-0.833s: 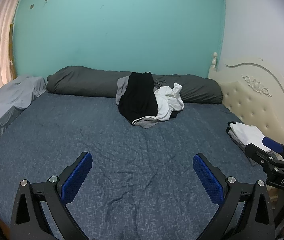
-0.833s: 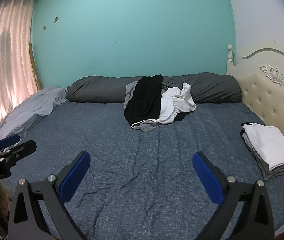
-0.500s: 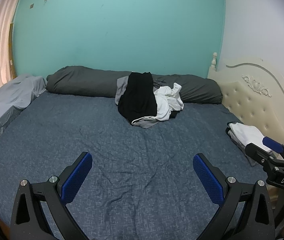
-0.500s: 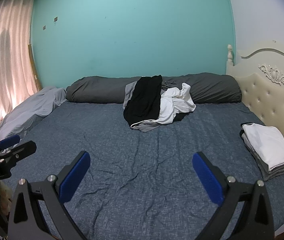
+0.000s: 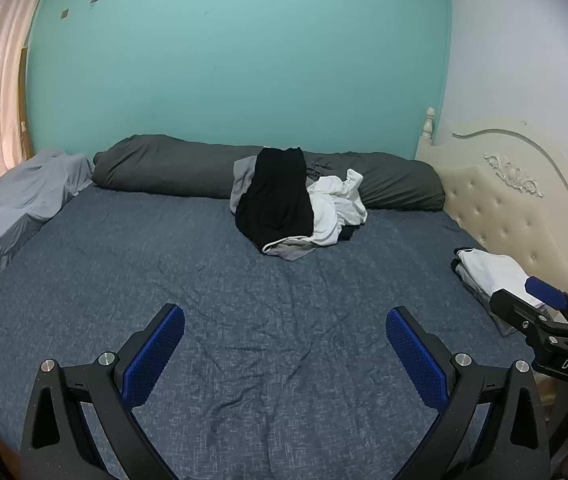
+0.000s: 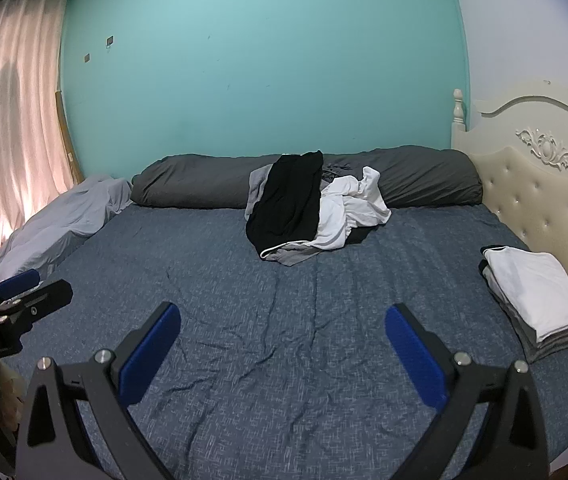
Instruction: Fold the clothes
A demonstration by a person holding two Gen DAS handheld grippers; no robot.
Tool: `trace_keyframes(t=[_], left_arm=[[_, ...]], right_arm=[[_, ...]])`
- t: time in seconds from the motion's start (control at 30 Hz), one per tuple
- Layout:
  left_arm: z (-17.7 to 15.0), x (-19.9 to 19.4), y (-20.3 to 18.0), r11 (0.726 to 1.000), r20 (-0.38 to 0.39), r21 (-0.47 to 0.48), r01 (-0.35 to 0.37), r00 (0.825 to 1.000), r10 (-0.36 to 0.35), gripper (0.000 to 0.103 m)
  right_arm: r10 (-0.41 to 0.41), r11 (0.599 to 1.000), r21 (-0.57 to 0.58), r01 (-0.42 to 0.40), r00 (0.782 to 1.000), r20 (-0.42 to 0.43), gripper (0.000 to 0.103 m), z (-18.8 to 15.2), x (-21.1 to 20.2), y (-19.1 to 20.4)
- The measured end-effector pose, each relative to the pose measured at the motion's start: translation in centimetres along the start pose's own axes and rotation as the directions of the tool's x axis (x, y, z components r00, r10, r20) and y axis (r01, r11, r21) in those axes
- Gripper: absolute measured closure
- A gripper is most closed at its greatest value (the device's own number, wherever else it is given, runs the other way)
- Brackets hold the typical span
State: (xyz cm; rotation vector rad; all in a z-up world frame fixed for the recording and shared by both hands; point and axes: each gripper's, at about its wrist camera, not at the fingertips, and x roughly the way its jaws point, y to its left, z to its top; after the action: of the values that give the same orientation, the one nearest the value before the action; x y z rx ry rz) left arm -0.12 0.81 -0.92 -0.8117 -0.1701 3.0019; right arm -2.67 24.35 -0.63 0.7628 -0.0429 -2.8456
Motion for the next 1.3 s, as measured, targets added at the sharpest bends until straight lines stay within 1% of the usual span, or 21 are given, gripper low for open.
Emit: trace_keyframes(t=[0.83,1.3], left_arm=[[0.5,-0.1,0.2,1.000,-0.006,-0.005,0.000,1.000,0.000,0.000],[0.5,0.6,0.7,1.000,-0.021,-0.017,0.007,1.000,-0.008,0.000]], right_arm=[[0.002,1.000,0.007,-0.002,1.000,0.004,0.000,-0.7,0.4,-0.3],[-0.004,1.000,0.016,0.004,1.000,-0.007,0.000,-0.8,1.0,-0.7]])
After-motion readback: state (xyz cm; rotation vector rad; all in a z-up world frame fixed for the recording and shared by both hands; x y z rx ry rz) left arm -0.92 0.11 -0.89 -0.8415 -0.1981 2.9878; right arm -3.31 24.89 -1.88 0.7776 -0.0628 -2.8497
